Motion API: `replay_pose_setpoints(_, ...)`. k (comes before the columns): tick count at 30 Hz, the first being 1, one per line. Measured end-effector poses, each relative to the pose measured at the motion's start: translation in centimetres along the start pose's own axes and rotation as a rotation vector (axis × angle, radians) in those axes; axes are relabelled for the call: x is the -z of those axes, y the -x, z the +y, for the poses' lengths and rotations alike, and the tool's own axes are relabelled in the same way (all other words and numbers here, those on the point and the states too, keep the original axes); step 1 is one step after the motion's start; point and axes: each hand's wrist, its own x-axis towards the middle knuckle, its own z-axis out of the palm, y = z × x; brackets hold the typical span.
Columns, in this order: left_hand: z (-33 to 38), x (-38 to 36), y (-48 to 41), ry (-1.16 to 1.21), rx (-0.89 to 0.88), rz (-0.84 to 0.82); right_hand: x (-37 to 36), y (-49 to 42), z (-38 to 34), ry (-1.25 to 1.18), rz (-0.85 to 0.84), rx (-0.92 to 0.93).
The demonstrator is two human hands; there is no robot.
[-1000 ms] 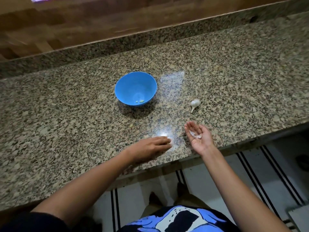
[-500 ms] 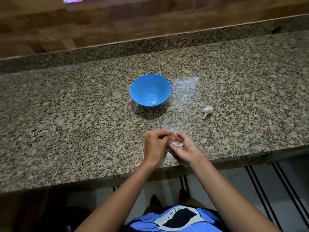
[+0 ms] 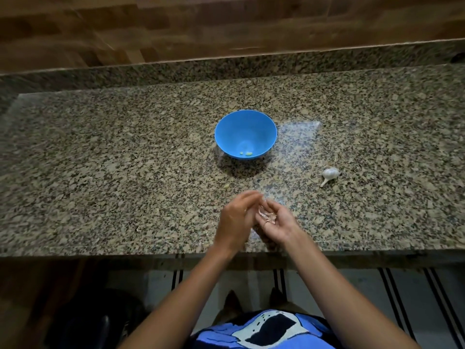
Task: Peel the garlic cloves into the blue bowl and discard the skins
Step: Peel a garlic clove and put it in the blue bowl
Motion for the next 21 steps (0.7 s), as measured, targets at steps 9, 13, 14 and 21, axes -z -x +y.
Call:
replay_pose_setpoints(9,-8.6,1.9,3.9,-0.363,0.306,-0.063,-0.9,-0.5,-0.4,0.121,-0.019,-0.001)
replay_pose_setpoints(13,-9.2,4.1,5.7,-0.394,0.055,0.039,-2.9,-1.7,2.0,0.219,-0.076,-0.119)
replay_pose_setpoints(14,-9.5,4.7,6.2,-0.384,0.098,0.113,-3.6,-2.0,3.1,0.257,-0.086,-0.157)
replay_pose_setpoints(21,-9.8,13.5,13.5,0.525,0.9,1.115,-8.3,-2.0,17.6,0.628,-0.218,-0.486)
